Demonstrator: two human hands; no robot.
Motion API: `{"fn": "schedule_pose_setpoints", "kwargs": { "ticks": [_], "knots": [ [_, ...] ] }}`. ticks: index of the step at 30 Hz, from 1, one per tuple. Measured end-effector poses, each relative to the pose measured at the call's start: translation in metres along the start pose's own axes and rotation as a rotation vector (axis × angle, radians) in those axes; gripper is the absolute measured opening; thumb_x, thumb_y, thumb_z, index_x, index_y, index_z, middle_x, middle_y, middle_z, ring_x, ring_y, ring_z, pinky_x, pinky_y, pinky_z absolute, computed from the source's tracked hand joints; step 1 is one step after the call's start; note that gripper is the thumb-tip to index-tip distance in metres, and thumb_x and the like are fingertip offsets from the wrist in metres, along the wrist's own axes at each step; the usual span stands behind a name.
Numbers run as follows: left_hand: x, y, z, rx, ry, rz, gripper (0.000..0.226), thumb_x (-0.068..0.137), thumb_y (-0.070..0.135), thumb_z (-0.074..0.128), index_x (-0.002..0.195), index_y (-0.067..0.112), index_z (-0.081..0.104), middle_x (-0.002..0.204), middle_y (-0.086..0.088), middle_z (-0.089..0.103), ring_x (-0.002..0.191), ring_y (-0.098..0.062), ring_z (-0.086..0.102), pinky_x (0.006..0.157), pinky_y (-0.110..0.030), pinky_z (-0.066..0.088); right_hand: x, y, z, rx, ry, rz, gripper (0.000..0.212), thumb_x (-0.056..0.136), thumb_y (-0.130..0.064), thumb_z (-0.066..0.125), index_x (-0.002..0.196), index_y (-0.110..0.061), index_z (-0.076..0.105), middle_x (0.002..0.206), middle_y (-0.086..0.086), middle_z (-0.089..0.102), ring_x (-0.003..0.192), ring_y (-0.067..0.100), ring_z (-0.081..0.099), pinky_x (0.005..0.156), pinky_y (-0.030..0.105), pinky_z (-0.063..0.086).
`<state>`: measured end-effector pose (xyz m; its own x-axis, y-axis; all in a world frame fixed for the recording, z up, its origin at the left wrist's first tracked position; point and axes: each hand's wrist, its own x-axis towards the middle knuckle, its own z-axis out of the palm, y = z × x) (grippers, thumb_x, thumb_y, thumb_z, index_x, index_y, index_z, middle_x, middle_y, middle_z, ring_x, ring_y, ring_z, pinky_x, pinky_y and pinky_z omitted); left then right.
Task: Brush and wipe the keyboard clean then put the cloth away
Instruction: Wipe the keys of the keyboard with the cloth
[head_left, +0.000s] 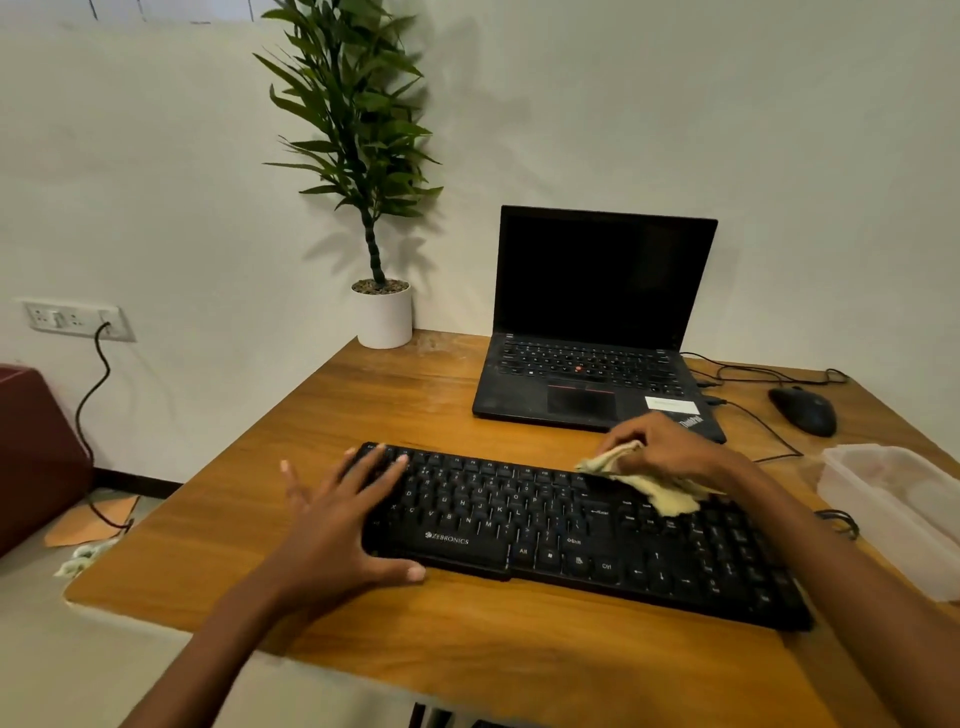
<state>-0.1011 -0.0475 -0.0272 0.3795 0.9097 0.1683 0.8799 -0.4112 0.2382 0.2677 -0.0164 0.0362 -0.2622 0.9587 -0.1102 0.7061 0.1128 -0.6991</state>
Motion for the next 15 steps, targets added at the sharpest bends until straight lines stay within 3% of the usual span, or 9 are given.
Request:
{"fn": "schedule_pose_setpoints", "kwargs": {
  "ticks": [3,6,10,15],
  "knots": [
    [-0.014,-0.026,0.003,-0.325,-0.017,-0.121,0.125,0.038,0.099,0.044,0.141,0.046,-0.004,0.153,0.016,-0.01,0.144,-0.014,-0.002,0.115,-0.045,-0.012,-0.002,0.004,-0.004,-0.002,0.029,0.017,0.02,0.08,0.003,0.062,0.085,-0.014,0.069,0.087,0.002,0.066,0.077,0.008,0.057,0.064,0.011,0.043],
    [-0.017,-0.021,0.006,-0.541,0.039,-0.125,0.119,0.049,0.07,0.074,0.143,0.042,0.005,0.156,0.008,0.014,0.142,-0.012,0.018,0.116,-0.033,0.02,0.024,-0.012,0.021,0.009,-0.003,-0.013,0.016,0.079,0.002,0.062,0.082,-0.012,0.067,0.089,0.005,0.064,0.08,0.013,0.057,0.071,0.021,0.044],
    [-0.019,-0.014,0.004,-0.615,0.1,-0.17,0.119,0.056,0.038,0.082,0.149,0.031,0.009,0.149,0.004,0.034,0.126,-0.001,0.034,0.102,-0.017,0.029,0.049,-0.032,0.044,0.012,-0.009,-0.065,0.017,0.078,0.004,0.061,0.08,-0.012,0.067,0.083,-0.001,0.062,0.074,0.008,0.055,0.064,0.017,0.042],
    [-0.019,-0.014,0.005,-0.648,0.09,-0.188,0.122,0.055,0.036,0.082,0.15,0.023,0.005,0.15,0.001,0.033,0.123,0.0,0.031,0.1,-0.016,0.027,0.01,0.003,0.012,-0.01,-0.01,-0.017,0.016,0.079,0.002,0.062,0.08,-0.013,0.069,0.083,0.0,0.064,0.072,0.004,0.057,0.064,0.012,0.043]
  ]
}}
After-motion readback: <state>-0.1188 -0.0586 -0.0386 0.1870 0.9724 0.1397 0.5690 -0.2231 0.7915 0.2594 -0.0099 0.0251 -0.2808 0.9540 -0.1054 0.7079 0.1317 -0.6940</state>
